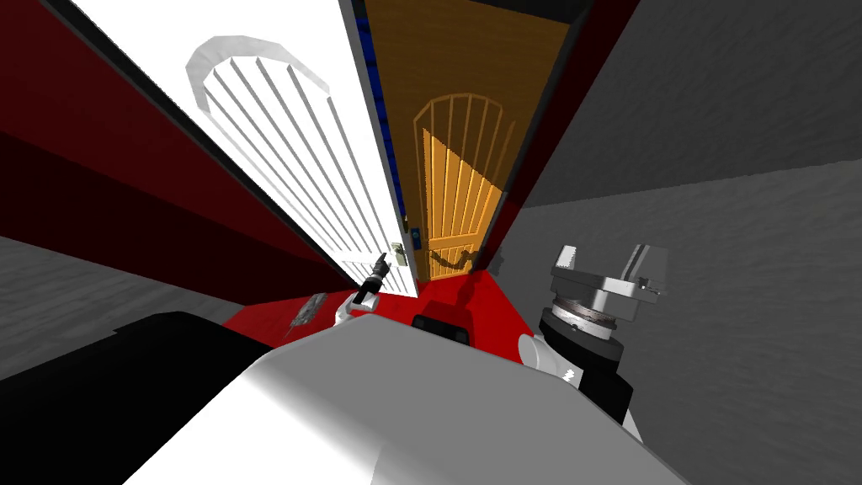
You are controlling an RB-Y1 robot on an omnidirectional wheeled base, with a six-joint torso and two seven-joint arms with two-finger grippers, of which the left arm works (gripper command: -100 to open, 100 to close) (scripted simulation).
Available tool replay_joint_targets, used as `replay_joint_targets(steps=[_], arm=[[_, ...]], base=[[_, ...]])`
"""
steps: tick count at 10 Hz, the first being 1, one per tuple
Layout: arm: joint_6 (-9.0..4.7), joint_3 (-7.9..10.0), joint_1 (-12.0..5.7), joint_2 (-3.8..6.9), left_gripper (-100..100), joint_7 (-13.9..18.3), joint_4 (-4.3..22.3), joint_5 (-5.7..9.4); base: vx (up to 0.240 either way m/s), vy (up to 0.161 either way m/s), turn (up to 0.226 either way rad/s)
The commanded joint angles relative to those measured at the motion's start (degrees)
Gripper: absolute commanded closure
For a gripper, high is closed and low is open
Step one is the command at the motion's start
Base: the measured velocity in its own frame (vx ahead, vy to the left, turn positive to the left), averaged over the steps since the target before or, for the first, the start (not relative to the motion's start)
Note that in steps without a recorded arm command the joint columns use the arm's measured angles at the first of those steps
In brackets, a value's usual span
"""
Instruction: Pull the door open
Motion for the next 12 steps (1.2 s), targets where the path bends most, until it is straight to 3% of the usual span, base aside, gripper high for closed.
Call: replay_joint_targets(steps=[1,4,5,10,12], arm=[[-0.03,0.16,-0.53,-0.17,-100,-0.17,0.46,-0.04],[0.10,0.40,-1.13,-0.38,-100,-0.35,0.87,-0.08],[0.10,0.40,-1.13,-0.38,100,-0.35,0.87,-0.08],[0.10,0.40,-1.13,-0.38,100,-0.35,0.87,-0.08],[-1.14,-1.00,0.44,1.33,100,0.86,0.26,0.03]], base=[[0.169,0.017,-0.016],[0.163,0.023,-0.018],[-0.007,-0.001,0.007],[-0.020,-0.002,0.001],[-0.157,0.099,-0.183]])
